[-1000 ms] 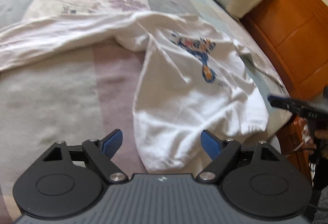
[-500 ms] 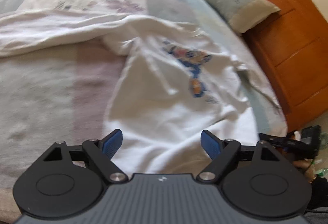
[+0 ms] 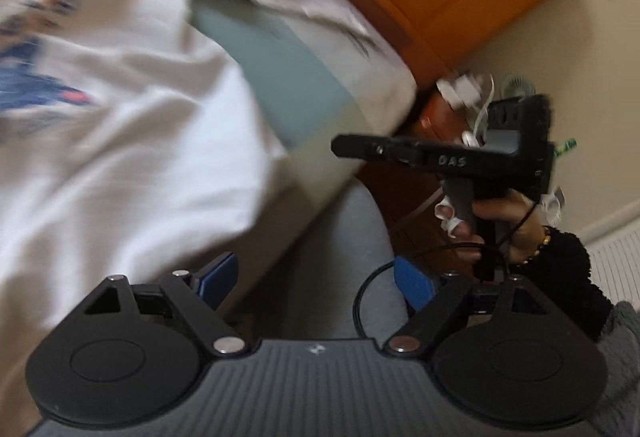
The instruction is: Fold clothes
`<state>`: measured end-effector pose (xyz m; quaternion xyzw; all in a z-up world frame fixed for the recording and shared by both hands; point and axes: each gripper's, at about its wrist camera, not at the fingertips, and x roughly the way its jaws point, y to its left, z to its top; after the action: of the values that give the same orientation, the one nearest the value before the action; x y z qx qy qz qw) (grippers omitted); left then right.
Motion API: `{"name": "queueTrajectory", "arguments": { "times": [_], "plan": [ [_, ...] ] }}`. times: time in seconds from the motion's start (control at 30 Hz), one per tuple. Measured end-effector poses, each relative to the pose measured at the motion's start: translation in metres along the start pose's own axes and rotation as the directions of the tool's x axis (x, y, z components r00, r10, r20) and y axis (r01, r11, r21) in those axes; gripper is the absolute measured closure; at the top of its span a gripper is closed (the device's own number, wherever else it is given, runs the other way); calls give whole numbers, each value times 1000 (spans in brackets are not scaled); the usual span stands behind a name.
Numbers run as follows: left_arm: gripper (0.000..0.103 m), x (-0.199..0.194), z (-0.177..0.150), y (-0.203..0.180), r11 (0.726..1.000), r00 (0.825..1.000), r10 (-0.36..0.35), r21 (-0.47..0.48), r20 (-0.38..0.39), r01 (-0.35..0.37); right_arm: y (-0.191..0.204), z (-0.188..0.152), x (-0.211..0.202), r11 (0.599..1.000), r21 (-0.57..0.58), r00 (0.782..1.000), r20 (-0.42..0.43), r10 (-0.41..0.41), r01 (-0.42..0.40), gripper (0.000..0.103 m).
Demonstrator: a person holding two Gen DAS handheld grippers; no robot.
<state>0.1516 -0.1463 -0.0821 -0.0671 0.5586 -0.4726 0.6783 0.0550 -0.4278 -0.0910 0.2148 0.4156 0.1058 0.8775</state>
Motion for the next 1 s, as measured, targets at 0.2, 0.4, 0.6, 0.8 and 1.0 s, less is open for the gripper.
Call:
{"name": "queueTrajectory", "arguments": {
  "times": [0.2,0.4,0.6,0.8,1.0],
  "plan": [
    [18,30,23,11,997,1000,18,-73,19,-16,-13,-11,-18,1000,18,1000,15,-3,3,20],
    [18,6,48,39,988,983,79,-145,163,-55,-4,-4,-12,996,-24,996,28,91,-90,18],
    [18,-7,65,75,967,962,134,-243,238,-75,11,2,15,972,-22,972,-15,234,-235,18],
    [18,-10,65,92,956,963,158,-279,219,-93,36,16,61,939,-61,939,-79,335,-340,18],
    [18,-18,60,93,952,956,172,-289,236,-99,54,24,99,910,-84,911,-116,395,-405,18]
  ]
}}
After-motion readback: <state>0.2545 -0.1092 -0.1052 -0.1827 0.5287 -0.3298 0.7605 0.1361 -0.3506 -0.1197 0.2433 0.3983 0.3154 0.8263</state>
